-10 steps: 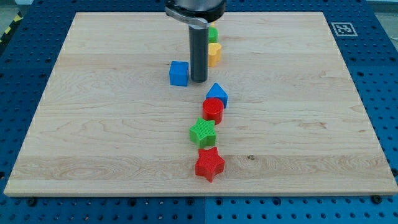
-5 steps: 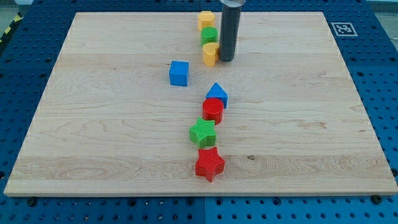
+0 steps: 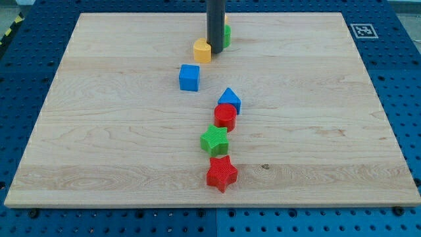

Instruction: Push the yellow heart towards the center left

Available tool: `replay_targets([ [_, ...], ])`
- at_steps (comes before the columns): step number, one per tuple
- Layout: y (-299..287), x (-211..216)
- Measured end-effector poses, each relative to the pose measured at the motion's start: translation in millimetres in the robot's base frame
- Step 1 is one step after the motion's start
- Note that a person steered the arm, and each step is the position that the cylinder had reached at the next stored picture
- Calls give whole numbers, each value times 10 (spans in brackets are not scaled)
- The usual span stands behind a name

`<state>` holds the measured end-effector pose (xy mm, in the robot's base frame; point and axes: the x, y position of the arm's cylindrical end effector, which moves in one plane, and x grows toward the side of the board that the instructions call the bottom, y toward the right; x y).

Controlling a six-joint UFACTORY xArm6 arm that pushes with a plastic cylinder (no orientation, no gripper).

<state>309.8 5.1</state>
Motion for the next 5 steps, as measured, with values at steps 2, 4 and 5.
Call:
replay_targets([
  [2,-37,11],
  [4,-253,109],
  [5,-456,109],
])
